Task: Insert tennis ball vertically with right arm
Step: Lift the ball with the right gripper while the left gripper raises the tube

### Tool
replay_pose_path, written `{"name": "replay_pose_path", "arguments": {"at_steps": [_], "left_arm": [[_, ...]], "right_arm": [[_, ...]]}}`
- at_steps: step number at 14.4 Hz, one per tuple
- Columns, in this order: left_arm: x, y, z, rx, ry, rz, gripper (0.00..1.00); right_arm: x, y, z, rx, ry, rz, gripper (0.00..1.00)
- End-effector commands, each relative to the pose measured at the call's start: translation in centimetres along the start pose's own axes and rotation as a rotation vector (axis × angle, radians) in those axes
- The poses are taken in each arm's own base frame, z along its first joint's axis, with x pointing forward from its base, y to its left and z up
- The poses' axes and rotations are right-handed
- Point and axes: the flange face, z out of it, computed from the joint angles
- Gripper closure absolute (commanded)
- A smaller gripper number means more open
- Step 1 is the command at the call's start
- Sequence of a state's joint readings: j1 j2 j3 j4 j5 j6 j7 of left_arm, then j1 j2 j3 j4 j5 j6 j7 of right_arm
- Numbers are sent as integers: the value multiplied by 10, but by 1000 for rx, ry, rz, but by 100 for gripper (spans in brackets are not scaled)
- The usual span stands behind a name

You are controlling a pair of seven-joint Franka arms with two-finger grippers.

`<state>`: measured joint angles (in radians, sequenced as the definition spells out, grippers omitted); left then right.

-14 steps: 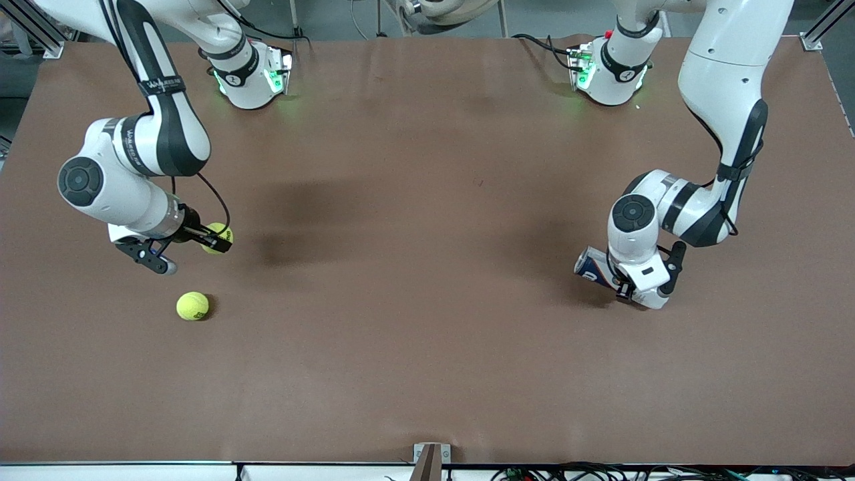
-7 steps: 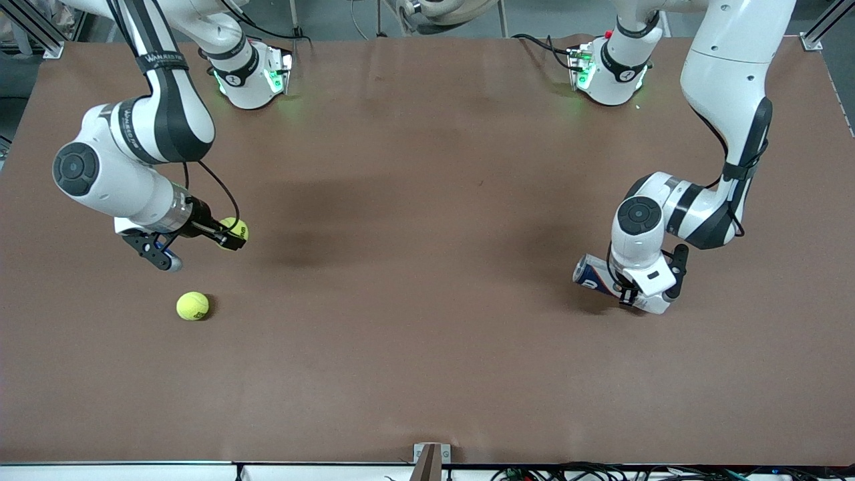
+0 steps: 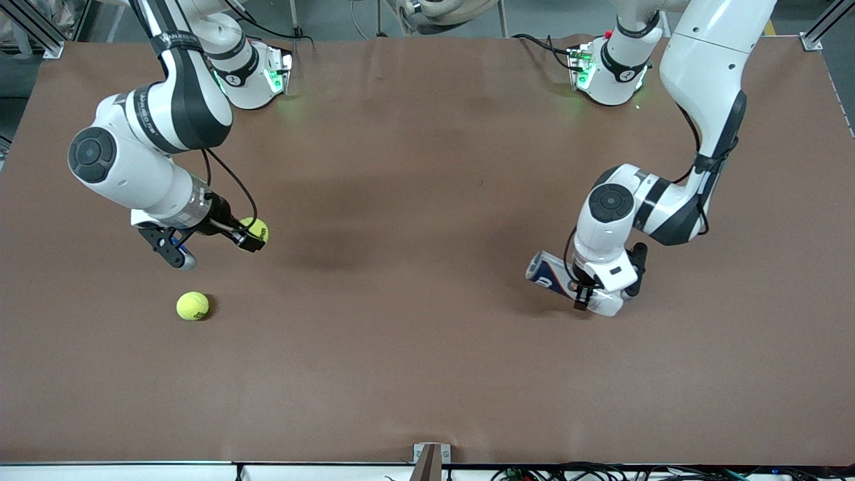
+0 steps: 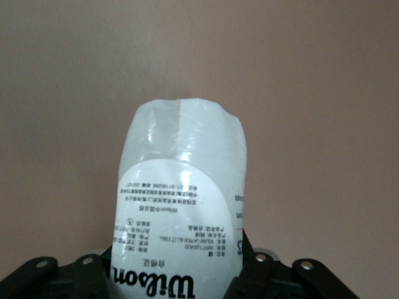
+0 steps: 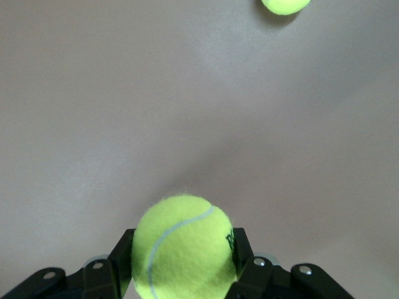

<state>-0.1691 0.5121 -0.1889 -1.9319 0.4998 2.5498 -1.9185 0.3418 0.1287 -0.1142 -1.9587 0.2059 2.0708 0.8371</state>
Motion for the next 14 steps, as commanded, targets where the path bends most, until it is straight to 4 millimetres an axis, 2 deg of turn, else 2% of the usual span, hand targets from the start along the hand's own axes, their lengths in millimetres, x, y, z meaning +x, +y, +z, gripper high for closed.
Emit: {"name": "replay_pose_path", "arguments": {"at_steps": [1, 4, 6, 8, 10, 12, 14], "left_arm": [[-13, 14, -20, -27, -62, -42, 38], [-32, 20, -31, -23, -147, -111, 38], [-40, 22, -34, -17, -184, -139, 44], [-52, 26, -40, -18, -218, -157, 46], [-78, 33, -45, -23, -250, -153, 45], [-83, 36, -39, 0, -296, -204, 46], [-90, 43, -48, 9, -369, -281, 45]], "right_arm": [[-15, -15, -21, 35, -48, 62, 100], [-20, -18, -28, 48, -83, 76, 100], [-20, -18, -28, 49, -83, 76, 100], [-25, -21, -28, 49, -85, 90, 100], [-44, -34, -25, 52, -99, 100, 100], [-57, -43, -25, 92, -146, 147, 100], [-69, -53, -29, 112, -156, 161, 100]]}}
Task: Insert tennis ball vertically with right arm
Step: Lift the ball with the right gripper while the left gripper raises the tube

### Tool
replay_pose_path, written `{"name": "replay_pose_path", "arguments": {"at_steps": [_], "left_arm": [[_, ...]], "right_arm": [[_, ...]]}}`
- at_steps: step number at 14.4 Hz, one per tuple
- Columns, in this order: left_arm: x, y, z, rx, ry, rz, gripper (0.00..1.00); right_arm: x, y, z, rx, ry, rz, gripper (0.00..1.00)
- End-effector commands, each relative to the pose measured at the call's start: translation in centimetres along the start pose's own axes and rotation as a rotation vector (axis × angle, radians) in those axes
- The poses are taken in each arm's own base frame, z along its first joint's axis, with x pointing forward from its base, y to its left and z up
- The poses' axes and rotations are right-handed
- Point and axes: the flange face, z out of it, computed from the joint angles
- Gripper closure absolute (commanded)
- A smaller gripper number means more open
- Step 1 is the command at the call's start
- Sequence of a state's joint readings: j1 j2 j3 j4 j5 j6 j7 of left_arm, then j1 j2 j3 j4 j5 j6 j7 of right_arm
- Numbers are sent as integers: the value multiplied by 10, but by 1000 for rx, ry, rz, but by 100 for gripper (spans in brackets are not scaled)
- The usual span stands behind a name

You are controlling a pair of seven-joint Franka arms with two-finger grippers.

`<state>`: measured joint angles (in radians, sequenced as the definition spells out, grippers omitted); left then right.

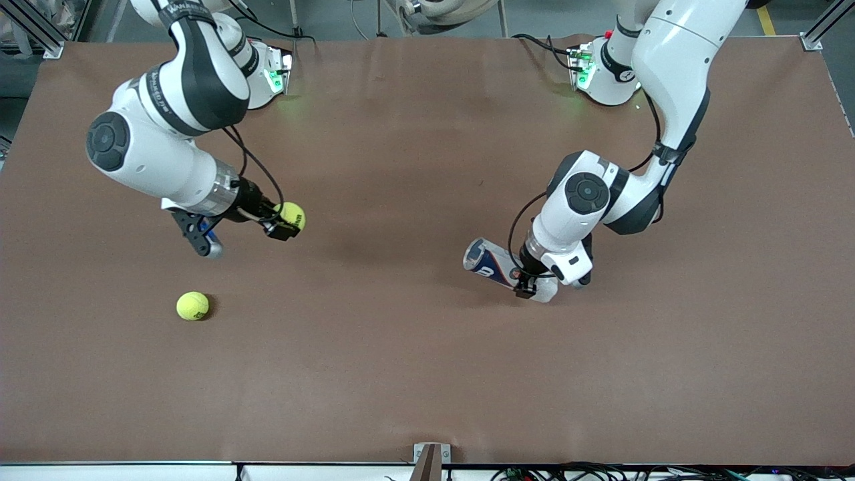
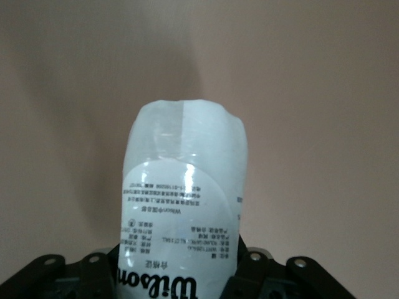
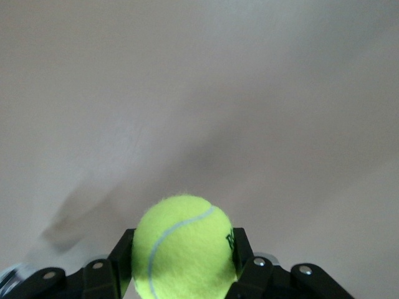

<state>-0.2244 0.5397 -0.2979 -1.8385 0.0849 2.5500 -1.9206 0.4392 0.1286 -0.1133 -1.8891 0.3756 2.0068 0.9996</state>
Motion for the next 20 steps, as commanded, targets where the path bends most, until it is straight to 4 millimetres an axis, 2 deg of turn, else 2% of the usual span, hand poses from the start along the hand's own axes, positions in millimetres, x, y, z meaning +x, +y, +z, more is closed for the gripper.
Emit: {"name": "replay_pose_path", "arguments": {"at_steps": [1, 3, 5, 9, 12, 15, 18, 20], "left_arm": [[-20, 12, -9, 3, -107, -90, 44], [-29, 12, -4, 31, -175, -157, 42], [-50, 14, 0, 63, -271, -230, 42], [-75, 9, 10, 124, -429, -312, 40], [-83, 1, 23, 136, -569, -314, 39], [-81, -11, 43, 101, -732, -270, 35], [-88, -33, 68, 38, -854, -220, 35], [-91, -43, 82, -6, -910, -219, 35]], "right_arm": [[-20, -10, -8, 39, -16, 42, 100], [-43, -22, 1, 59, -4, 48, 100], [-68, -36, 7, 95, 11, 75, 100], [-98, -52, 16, 155, 30, 96, 100], [-109, -77, 26, 182, 36, 140, 100], [-107, -107, 29, 201, 42, 181, 100], [-104, -122, 41, 206, 49, 184, 100], [-118, -133, 55, 201, 52, 197, 100]]}}
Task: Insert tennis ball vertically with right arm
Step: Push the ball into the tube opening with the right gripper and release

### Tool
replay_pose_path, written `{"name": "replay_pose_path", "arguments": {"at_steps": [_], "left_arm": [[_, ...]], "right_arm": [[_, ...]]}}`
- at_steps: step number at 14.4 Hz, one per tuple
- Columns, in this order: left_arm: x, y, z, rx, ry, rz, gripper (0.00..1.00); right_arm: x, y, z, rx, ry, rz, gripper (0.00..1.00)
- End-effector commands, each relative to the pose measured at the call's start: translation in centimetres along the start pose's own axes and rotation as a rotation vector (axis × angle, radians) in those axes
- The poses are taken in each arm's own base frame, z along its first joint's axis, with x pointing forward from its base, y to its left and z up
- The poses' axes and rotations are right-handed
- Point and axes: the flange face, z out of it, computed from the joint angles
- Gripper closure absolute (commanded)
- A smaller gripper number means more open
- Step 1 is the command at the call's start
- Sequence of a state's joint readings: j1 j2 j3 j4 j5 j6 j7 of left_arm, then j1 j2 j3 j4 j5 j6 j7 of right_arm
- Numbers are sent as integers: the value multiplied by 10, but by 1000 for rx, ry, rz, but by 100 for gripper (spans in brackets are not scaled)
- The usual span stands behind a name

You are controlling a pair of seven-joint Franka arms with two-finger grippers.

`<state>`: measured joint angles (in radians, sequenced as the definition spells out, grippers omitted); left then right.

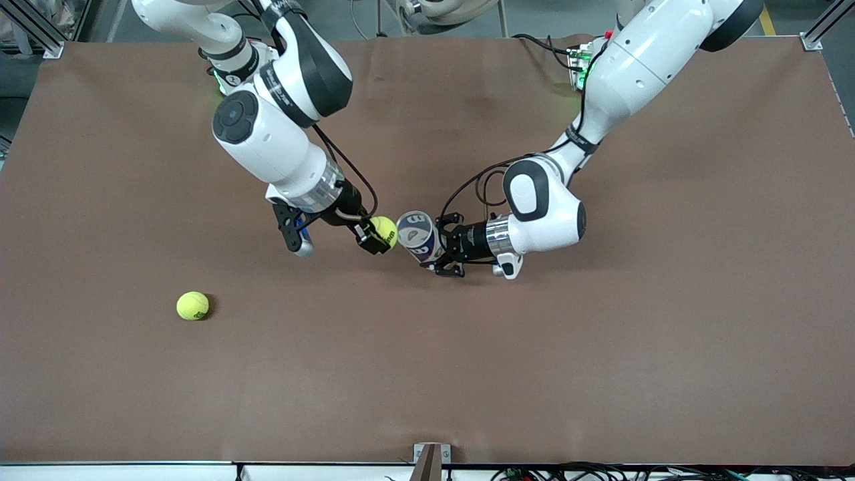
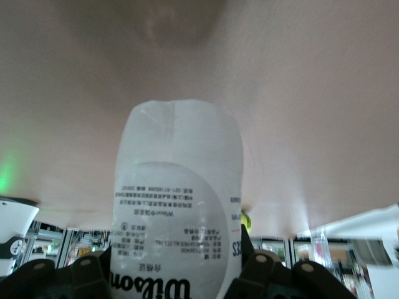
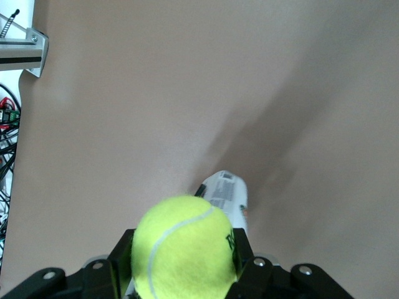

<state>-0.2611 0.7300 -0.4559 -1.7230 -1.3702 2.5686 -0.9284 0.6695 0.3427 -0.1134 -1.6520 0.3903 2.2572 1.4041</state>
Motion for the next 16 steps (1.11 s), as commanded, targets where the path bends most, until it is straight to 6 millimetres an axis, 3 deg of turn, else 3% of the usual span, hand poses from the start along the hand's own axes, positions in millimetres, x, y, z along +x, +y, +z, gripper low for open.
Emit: {"name": "replay_pose_path", "arguments": {"at_steps": [1, 6, 11, 16], "left_arm": [[12, -11, 17, -41, -70, 25, 35], [32, -22, 37, -32, -172, -24, 32], [31, -15, 43, -30, -245, -54, 30], [39, -15, 43, -35, -243, -40, 30]], "right_arm": [[-19, -16, 12, 11, -3, 25, 100], [-25, -10, 18, -42, -7, 20, 100], [-56, 6, 37, -118, 48, -6, 100], [-65, 12, 41, -152, 52, -10, 99]]}}
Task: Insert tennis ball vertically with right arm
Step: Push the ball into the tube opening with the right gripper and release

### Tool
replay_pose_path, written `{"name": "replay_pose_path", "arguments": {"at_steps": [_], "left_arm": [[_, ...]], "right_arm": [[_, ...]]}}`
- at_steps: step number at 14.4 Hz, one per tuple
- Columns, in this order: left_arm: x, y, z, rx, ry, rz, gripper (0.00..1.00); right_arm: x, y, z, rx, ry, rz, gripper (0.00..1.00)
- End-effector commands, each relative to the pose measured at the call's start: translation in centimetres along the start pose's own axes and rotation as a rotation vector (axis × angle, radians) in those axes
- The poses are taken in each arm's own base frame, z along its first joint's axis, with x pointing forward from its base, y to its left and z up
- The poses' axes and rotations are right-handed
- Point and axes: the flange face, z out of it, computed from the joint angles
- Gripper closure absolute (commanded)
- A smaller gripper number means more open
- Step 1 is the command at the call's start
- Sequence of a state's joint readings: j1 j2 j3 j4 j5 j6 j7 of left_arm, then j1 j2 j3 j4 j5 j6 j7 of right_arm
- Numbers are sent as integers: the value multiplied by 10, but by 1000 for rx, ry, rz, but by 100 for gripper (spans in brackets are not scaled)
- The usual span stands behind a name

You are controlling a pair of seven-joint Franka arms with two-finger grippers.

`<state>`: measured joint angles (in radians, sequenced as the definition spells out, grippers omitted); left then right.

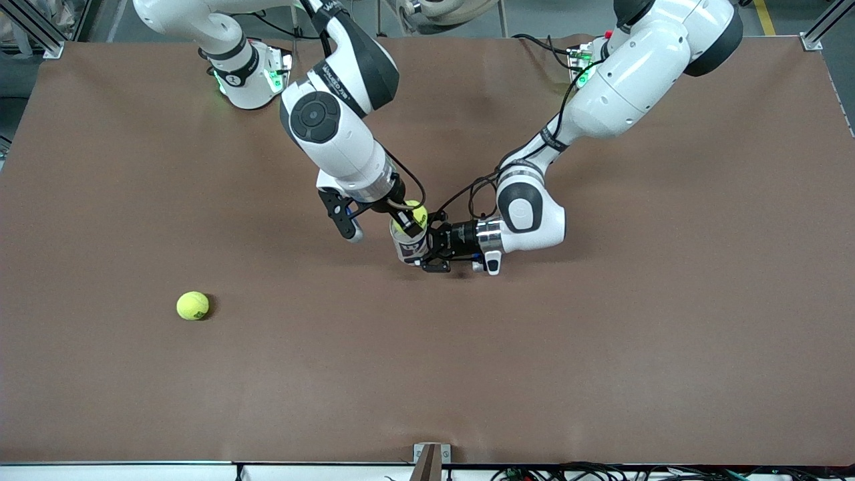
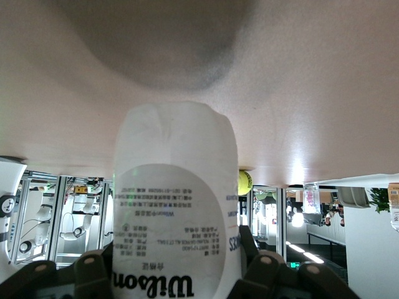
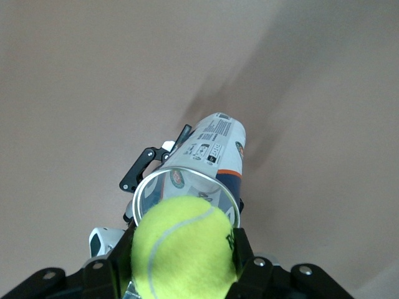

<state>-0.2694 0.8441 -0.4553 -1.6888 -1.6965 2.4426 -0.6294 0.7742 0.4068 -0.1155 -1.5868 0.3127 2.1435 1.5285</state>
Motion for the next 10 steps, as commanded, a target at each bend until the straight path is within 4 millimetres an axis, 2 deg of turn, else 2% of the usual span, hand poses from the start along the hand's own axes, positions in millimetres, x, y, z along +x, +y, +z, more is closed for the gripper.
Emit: {"name": "replay_pose_path", "arguments": {"at_steps": [1, 4, 10], "left_arm": [[2, 4, 2, -15, -31, 2, 30], [2, 4, 2, -16, -31, 19, 36], [1, 4, 2, -17, -34, 25, 38]], "right_arm": [[3, 1, -1, -7, 18, 16, 99], [9, 1, -3, -4, 19, 21, 98], [13, 0, -4, -1, 22, 27, 94]]}}
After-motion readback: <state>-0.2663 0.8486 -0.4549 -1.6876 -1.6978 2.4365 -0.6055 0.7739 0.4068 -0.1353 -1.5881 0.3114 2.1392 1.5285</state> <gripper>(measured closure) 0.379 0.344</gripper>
